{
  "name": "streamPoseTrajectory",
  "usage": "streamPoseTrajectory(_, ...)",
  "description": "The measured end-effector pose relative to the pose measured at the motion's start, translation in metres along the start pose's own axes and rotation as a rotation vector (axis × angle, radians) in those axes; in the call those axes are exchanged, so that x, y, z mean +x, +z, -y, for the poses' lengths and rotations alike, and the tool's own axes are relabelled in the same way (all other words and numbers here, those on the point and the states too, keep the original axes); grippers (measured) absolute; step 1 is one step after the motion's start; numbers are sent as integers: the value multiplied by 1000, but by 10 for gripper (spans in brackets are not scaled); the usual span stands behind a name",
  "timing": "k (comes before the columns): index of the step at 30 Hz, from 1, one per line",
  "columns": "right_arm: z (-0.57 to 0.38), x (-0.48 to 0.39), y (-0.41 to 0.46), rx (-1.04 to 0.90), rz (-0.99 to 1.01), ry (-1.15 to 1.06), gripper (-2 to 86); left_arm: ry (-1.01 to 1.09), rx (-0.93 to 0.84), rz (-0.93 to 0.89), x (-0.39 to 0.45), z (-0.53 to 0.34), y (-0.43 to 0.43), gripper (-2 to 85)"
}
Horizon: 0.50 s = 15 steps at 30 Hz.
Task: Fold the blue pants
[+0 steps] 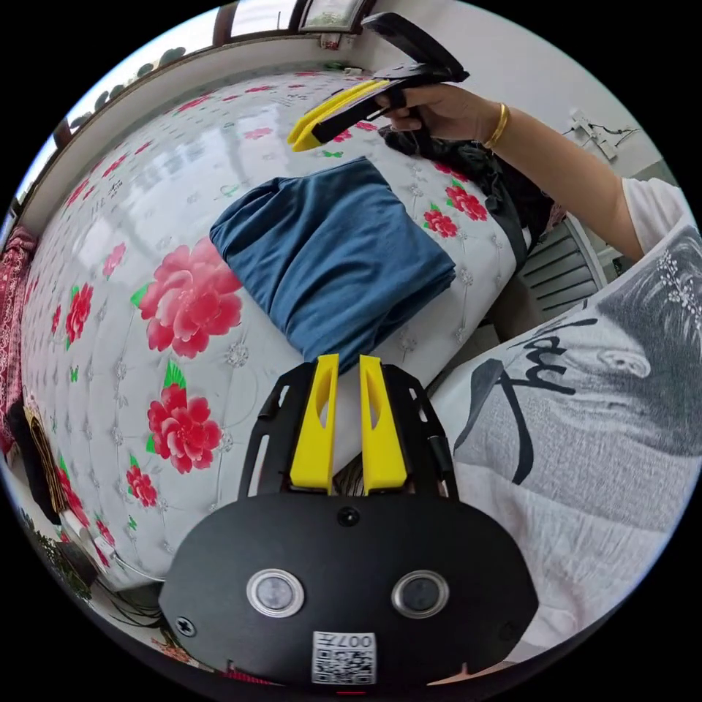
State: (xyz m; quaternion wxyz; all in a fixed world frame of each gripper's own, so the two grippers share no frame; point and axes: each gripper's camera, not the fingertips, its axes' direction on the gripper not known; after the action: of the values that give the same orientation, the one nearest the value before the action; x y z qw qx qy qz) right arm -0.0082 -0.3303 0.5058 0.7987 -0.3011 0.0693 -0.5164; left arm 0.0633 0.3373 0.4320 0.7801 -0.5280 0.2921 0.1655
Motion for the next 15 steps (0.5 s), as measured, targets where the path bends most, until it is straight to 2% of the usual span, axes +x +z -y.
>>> streamPoseTrajectory(4,68,4,58,-179,110,-97,74,-9,-15,63,-9,-12,3,39)
streamPoseTrajectory(11,120,-12,126,-409,91,-245,41,30,9,175,-4,-4,14,72)
streamPoseTrajectory(15,131,-14,139,-469,73,-261,15,79,5,188,-2,11,32,70)
